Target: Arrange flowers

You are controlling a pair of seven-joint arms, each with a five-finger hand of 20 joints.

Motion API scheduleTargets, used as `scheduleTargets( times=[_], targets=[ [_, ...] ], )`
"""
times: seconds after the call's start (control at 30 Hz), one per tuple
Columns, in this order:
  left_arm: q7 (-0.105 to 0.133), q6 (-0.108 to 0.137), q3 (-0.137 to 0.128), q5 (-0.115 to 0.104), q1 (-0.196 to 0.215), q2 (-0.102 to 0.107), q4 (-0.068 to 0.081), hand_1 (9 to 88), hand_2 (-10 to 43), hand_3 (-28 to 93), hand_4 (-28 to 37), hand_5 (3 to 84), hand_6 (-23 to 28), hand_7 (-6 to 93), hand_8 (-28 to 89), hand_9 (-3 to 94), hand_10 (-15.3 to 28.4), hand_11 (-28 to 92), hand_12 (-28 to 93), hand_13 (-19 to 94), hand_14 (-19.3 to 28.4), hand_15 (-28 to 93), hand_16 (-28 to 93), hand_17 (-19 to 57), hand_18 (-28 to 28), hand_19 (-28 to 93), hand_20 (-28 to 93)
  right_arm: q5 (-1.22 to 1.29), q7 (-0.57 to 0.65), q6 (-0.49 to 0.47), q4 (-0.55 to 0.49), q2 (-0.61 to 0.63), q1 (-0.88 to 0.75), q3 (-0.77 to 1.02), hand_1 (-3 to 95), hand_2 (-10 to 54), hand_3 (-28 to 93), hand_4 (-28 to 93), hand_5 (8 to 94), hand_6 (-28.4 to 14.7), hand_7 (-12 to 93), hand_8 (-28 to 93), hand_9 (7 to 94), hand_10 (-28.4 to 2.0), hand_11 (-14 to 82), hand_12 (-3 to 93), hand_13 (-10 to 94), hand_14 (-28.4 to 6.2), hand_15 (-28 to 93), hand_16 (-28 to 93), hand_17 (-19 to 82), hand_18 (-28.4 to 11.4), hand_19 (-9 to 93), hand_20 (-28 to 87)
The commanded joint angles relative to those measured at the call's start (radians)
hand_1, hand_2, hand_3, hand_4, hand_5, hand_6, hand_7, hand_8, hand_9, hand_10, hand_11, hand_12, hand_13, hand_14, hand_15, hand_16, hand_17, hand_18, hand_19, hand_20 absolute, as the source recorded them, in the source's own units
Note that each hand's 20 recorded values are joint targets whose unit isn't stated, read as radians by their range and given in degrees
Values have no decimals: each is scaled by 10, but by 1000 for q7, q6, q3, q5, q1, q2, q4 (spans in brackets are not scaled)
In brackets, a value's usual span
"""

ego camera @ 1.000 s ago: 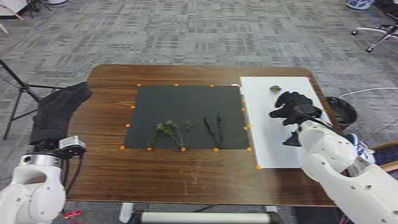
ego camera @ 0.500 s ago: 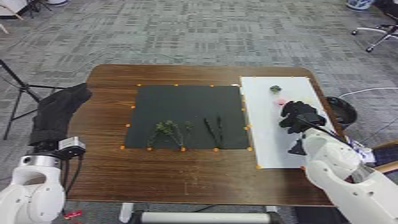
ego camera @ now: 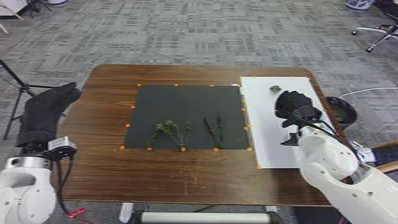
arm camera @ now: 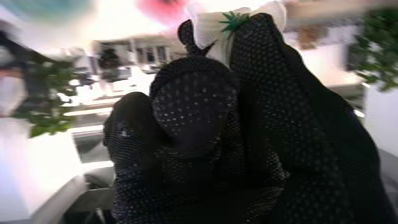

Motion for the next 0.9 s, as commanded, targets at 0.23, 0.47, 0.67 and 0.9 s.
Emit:
scheduleTargets(
  times=[0.23, 0.47, 0.67, 0.9],
  targets=[
    [-12, 113, -81, -23, 62, 2, 30, 171, 266, 633, -283, 573, -15, 155, -92, 513, 149, 200, 104, 372, 174, 193, 10, 39, 117, 98, 157, 422, -77, -341, -118, -56, 539, -264, 627, -95, 557, -101, 757, -27, 240, 209, 848, -116, 77, 403, 866, -38, 534, 342, 582, -129, 900, 472],
    [-35, 141, -90, -31, 77, -1, 34, 163, 321, 671, -283, 602, -18, 159, -95, 528, 150, 198, 101, 382, 172, 200, 8, 42, 116, 101, 160, 515, -87, -436, -73, -225, 638, -396, 628, -95, 556, -101, 759, -28, 237, 208, 847, -118, 73, 404, 865, -37, 534, 345, 581, -127, 902, 472],
    [-43, 129, -80, -24, 65, 5, 36, 173, 318, 680, -283, 612, -18, 160, -97, 532, 150, 199, 101, 384, 172, 202, 7, 43, 116, 103, 160, 487, -145, -495, -1, -365, 676, -487, 628, -95, 558, -104, 760, -29, 236, 208, 848, -119, 72, 404, 864, -37, 535, 346, 580, -126, 903, 472],
    [-35, 132, -60, -25, 46, 20, 36, 179, 314, 681, -283, 612, -16, 158, -97, 531, 150, 201, 101, 383, 172, 203, 6, 43, 115, 103, 159, 451, -198, -551, 86, -492, 674, -538, 629, -95, 558, -105, 759, -25, 240, 208, 849, -118, 72, 404, 864, -36, 534, 347, 579, -127, 905, 472]
  ],
)
